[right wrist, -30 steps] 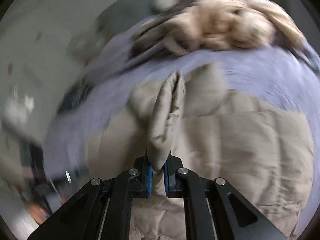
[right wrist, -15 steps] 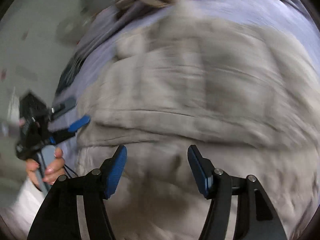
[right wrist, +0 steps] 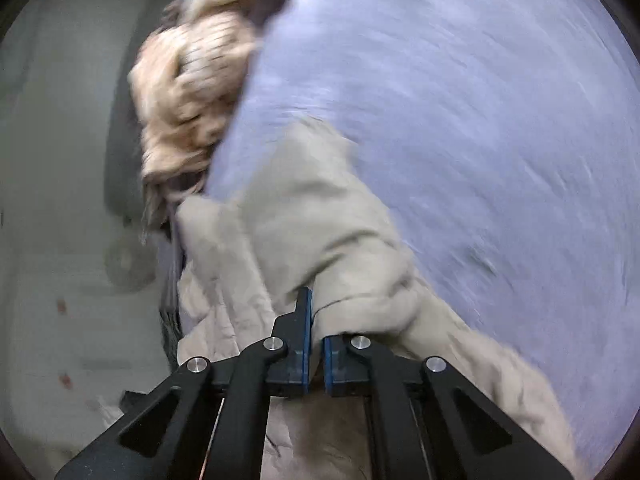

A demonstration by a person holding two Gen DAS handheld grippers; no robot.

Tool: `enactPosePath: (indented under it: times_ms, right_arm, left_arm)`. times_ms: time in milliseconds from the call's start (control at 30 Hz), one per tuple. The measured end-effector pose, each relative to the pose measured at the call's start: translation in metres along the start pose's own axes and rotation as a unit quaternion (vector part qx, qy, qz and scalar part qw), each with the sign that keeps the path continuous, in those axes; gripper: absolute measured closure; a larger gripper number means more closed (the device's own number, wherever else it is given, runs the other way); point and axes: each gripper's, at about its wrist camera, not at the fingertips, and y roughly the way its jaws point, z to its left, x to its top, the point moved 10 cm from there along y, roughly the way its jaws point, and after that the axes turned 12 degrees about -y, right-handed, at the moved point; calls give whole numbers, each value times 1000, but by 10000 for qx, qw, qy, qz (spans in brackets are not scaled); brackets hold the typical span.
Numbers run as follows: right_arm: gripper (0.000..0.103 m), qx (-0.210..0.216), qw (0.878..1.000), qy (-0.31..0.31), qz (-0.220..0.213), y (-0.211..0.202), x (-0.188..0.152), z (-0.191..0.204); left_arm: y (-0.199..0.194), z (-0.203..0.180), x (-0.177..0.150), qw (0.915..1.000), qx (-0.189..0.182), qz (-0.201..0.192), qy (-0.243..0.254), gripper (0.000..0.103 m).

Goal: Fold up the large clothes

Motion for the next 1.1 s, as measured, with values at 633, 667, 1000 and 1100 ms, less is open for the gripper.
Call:
enactPosePath:
  times_ms: [633,667,1000,1100]
  right_arm:
    - [83,-1043,9679,-2097,909,-33,-28,8]
    - [84,-1099,9668,-2175,773,-38,-20,9]
    - [89,-1317,9626,-2292,597,40,53,11]
    - [102,-1586,9583,-2263,725,68,55,-12]
  left_arm:
    - [-58,39,12,9879,1257,-764,498,75]
    - [-56,30,14,9888,1166,-753,550,75]
    - [34,23,28,9760,1893,-546,924,75]
    - [49,26,30,9755,1862,-514,1055,75]
